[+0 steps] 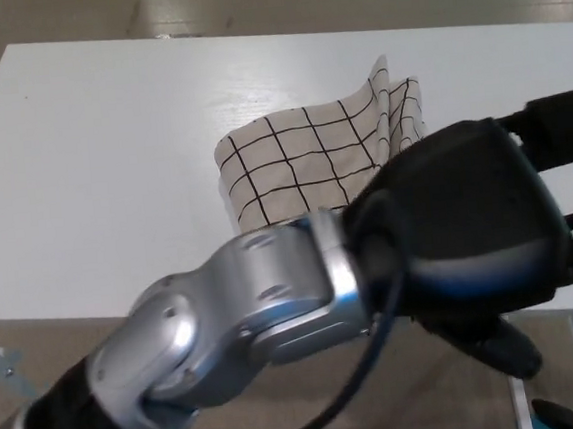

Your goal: Use the left hand to fold a white towel with checkered patterns in half.

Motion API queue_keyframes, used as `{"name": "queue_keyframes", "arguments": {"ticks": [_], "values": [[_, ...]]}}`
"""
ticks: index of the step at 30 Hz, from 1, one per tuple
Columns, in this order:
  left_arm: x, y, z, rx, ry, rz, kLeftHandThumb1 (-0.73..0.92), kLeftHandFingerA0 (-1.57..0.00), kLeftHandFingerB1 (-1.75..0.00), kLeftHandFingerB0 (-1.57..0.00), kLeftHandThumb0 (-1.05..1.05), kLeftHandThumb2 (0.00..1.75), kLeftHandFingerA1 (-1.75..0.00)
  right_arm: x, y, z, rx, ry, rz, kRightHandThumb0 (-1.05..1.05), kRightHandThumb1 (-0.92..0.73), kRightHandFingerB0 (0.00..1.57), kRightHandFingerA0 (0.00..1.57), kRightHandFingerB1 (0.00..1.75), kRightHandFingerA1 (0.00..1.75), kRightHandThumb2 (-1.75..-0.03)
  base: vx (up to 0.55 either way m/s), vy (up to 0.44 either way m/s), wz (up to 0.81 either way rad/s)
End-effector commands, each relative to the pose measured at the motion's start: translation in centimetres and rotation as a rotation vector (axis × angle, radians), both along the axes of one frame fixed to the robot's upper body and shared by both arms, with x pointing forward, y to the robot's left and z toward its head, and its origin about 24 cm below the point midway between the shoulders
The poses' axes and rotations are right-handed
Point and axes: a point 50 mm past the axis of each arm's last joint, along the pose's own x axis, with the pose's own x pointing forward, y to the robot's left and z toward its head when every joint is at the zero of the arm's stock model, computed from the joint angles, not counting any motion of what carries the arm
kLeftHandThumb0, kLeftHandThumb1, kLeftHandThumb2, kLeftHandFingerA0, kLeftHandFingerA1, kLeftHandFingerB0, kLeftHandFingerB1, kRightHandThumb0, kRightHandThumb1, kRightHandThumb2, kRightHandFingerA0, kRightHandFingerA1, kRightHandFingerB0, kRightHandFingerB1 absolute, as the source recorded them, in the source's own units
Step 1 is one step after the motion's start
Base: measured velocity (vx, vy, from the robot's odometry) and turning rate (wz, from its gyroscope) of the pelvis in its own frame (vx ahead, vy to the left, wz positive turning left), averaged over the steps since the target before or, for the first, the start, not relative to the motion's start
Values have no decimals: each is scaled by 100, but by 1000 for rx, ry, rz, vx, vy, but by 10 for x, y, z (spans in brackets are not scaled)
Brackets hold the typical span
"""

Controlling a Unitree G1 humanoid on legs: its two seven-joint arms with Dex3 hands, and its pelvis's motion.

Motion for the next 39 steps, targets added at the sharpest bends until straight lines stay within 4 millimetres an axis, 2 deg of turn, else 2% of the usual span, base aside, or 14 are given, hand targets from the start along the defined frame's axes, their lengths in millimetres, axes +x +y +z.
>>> {"name": "queue_keyframes", "arguments": {"ticks": [1, 3, 4, 5, 6, 17, 24, 26, 27, 31, 32, 36, 38, 39], "values": [[-50, 100, 16, -215, 781, -278, 47, -12, -46, -25, -78, 83, -41, -32, 1, -11, 149, 41, -144, -38, -86, 46, 47, 59, 82, -65, 0, 0, 0], [-52, 106, 13, -238, 829, -281, 47, -16, -47, -30, -76, 83, -42, -33, 1, -12, 152, 60, -148, -38, -86, 46, 46, 57, 80, -65, 0, 0, 0], [-55, 114, 8, -272, 888, -280, 46, -21, -47, -34, -75, 81, -42, -34, 1, -14, 158, 79, -157, -35, -66, 39, 46, 63, 72, -105, 0, 0, 0], [-59, 122, 3, -300, 937, -272, 54, -30, -37, -43, -70, 57, -32, -34, 3, -14, 193, 82, -180, -36, -67, 39, 44, 63, 70, -106, 0, 0, 0], [-61, 126, 0, -316, 966, -264, 44, -29, -48, -40, -71, 79, -44, -33, 3, -14, 190, 77, -179, -38, -83, 45, 39, 54, 55, -64, 0, 0, 0], [-80, 196, -54, -456, 1350, -80, 44, -56, -38, -54, -46, 54, -38, -23, 2, -8, 129, 61, -129, -37, -85, 43, 34, 54, 48, -65, 0, 0, 0], [-87, 220, -86, -455, 1427, 104, 49, -52, -49, -44, -67, 85, -52, -17, 4, -9, 129, 39, -145, -37, -84, 43, 36, 55, 52, -65, 0, 0, 0], [-90, 226, -90, -453, 1454, 134, 61, -60, -36, -48, -65, 60, -40, -18, 8, -10, 134, 39, -134, -38, -84, 43, 37, 55, 54, -65, 0, 0, 0], [-92, 232, -102, -443, 1507, 185, 51, -55, -48, -41, -69, 88, -54, -23, 9, -13, 129, 56, -126, -36, -84, 43, 40, 55, 56, -65, 0, 0, 0], [-92, 244, -129, -427, 1594, 293, 51, -56, -49, -42, -68, 89, -55, -29, 7, -19, 138, 97, -127, -37, -85, 43, 40, 55, 55, -65, 0, 0, 0], [-91, 247, -137, -423, 1608, 330, 62, -64, -36, -51, -65, 60, -45, -29, 7, -20, 139, 107, -129, -37, -85, 43, 40, 55, 53, -65, 0, 0, 0], [-94, 258, -174, -440, 1711, 517, 52, -58, -50, -44, -66, 89, -59, -38, 6, -24, 142, 140, -139, -38, -85, 43, 40, 55, 53, -65, 0, 0, 0], [-92, 263, -201, -452, 1725, 665, 62, -62, -35, -45, -64, 60, -53, -43, 4, -25, 140, 150, -148, -38, -84, 43, 40, 55, 52, -65, 0, 0, 0], [-89, 264, -211, -456, 1716, 719, 56, -53, -45, -32, -74, 86, -61, -43, 4, -25, 140, 150, -149, -38, -84, 43, 40, 55, 52, -65, 0, 0, 0]]}}
